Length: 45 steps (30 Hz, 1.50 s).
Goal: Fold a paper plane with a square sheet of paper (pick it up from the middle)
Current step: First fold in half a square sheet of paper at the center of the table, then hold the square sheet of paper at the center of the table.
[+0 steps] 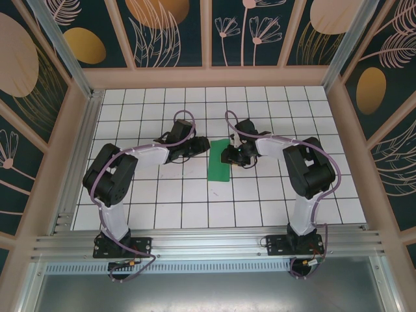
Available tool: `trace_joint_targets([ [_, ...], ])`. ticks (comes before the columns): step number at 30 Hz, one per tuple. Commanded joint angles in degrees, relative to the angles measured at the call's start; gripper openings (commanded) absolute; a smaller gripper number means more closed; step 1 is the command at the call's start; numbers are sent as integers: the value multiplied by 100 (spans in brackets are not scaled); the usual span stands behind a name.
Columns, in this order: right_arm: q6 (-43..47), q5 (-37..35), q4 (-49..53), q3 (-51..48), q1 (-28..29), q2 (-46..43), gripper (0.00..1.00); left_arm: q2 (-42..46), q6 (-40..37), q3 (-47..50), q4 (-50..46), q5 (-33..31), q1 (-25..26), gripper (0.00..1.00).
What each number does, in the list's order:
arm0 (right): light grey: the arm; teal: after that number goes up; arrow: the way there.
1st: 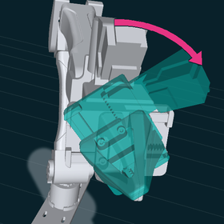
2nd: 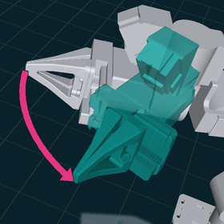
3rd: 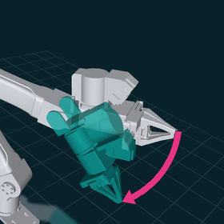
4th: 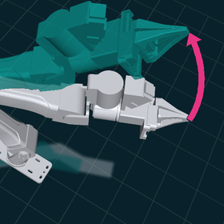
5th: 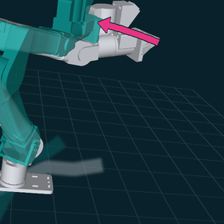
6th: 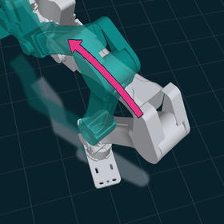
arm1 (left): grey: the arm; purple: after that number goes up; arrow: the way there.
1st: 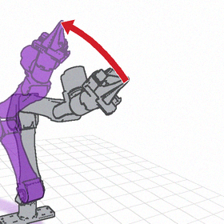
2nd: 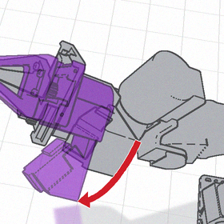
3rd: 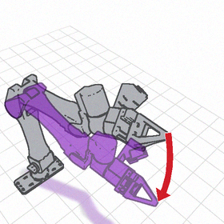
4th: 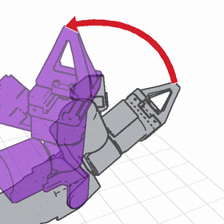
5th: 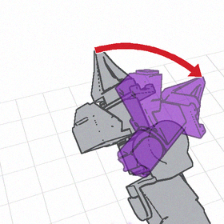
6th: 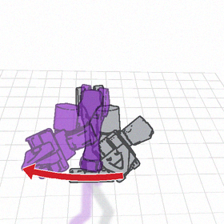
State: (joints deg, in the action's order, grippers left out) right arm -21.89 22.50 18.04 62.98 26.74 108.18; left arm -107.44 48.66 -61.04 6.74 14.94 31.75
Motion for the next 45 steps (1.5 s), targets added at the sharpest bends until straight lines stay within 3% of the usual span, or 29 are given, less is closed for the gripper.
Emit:
trace_joint_targets([
  [1, 281, -615, 147, -209, 33, 608, 43, -108, -45, -95, -103, 45, -28, 46],
  [12, 161, -770, 164, -207, 50, 661, 43, -205, 43, -101, 118, 500, -26, 45],
  [28, 255, -853, 184, -207, 86, 749, 43, -562, 155, -188, 336, 1159, 152, 28],
  [45, 295, -845, 148, -170, 97, 804, 43, -875, 65, -443, -200, 1057, 191, 24],
])
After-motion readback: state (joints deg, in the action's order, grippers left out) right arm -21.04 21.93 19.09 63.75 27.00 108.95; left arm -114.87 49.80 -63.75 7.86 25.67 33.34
